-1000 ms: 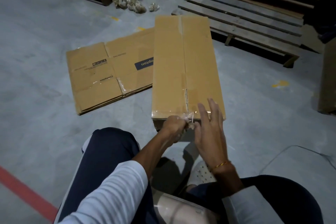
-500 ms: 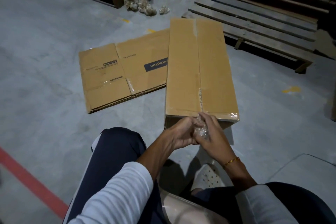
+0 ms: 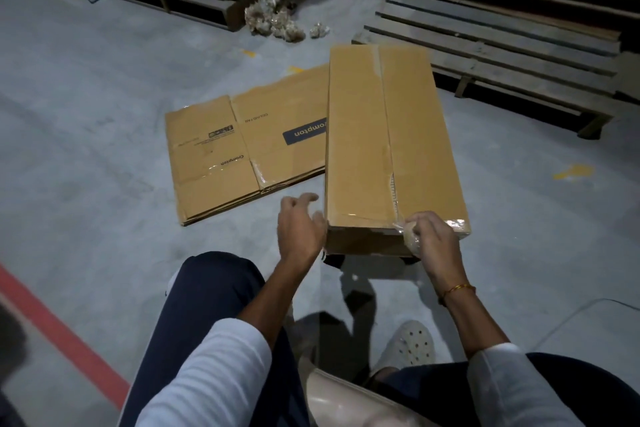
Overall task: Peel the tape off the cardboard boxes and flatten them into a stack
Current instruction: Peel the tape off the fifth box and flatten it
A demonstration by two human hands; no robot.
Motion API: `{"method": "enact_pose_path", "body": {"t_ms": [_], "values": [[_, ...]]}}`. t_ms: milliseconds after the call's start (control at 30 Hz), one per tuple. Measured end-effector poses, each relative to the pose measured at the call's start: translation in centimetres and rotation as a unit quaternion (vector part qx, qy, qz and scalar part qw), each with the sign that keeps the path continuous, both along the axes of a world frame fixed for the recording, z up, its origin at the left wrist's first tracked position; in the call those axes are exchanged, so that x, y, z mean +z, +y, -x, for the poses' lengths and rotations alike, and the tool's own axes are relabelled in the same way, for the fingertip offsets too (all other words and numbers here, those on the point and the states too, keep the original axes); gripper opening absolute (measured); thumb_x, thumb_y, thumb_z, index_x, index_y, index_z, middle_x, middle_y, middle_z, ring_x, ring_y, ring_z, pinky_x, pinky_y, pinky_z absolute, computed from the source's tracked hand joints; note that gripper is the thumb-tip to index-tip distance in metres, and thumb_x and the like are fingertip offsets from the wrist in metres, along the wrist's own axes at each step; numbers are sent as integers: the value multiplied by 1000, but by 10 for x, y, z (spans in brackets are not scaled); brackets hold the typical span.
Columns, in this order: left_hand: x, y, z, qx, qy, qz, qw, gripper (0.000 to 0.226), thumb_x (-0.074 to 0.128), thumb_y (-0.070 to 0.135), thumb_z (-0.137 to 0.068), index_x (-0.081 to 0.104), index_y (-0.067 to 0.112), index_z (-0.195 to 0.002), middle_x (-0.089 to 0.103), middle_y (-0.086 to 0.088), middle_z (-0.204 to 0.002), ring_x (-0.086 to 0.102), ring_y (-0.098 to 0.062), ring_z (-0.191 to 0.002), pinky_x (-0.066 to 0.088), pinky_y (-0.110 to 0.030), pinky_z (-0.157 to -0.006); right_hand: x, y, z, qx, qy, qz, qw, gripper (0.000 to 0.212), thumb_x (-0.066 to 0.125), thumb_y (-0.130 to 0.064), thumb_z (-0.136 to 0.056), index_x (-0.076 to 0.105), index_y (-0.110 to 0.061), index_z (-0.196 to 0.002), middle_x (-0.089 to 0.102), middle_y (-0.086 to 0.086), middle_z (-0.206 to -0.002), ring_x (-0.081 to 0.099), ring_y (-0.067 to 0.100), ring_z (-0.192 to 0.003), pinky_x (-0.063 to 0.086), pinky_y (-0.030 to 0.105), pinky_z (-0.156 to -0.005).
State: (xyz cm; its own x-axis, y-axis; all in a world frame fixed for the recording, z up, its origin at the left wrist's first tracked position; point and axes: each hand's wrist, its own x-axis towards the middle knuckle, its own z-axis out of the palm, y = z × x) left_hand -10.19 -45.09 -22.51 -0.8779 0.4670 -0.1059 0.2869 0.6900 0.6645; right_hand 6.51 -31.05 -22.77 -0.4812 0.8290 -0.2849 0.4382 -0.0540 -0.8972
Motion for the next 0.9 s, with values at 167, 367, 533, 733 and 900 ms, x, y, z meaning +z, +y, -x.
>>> {"method": "enact_pose_path", "body": {"t_ms": [167, 367, 533, 733, 900], "values": [[-11, 0, 0, -268, 133, 202, 932, 48, 67, 27, -95, 53, 32, -141, 28, -3, -155, 34, -29, -135, 49, -40, -99, -11, 1, 3, 33, -57, -53, 996, 35, 46, -32, -102, 59, -8, -79, 61, 10, -82, 56, 29, -82, 39, 33, -64], [-9, -4, 1, -276, 170, 185, 928, 33, 68, 12, -92, 62, 18, -124, 47, -2, -132, 46, -20, -113, 48, -28, -73, -31, -2, 5, 129, -127, -197, 964, 25, 64, -46, -92, 61, -24, -102, 64, 2, -103, 57, 27, -96, 50, 39, -76], [-6, 2, 9, -317, 201, 173, 911, 38, 66, 23, -94, 58, 23, -131, 49, -2, -128, 46, -20, -109, 47, -30, -81, -32, -7, 4, 169, -178, -273, 930, 41, 60, -31, -94, 57, -22, -135, 56, 4, -119, 45, 26, -109, 47, 40, -85], [-8, 14, 15, -355, 198, 178, 896, 29, 64, 27, -96, 60, 23, -124, 48, -2, -122, 43, -20, -105, 38, -29, -77, -17, -10, 3, 125, -45, -246, 960, 33, 69, -20, -89, 66, -25, -121, 58, -4, -110, 47, 20, -103, 47, 37, -80], [-10, 18, 22, -383, 135, 200, 892, 18, 65, 22, -95, 63, 18, -112, 50, -4, -121, 44, -20, -106, 39, -27, -77, -16, -14, 4, 98, -2, -200, 975, 30, 71, -15, -85, 66, -25, -113, 61, -8, -111, 53, 21, -103, 49, 42, -86]]}}
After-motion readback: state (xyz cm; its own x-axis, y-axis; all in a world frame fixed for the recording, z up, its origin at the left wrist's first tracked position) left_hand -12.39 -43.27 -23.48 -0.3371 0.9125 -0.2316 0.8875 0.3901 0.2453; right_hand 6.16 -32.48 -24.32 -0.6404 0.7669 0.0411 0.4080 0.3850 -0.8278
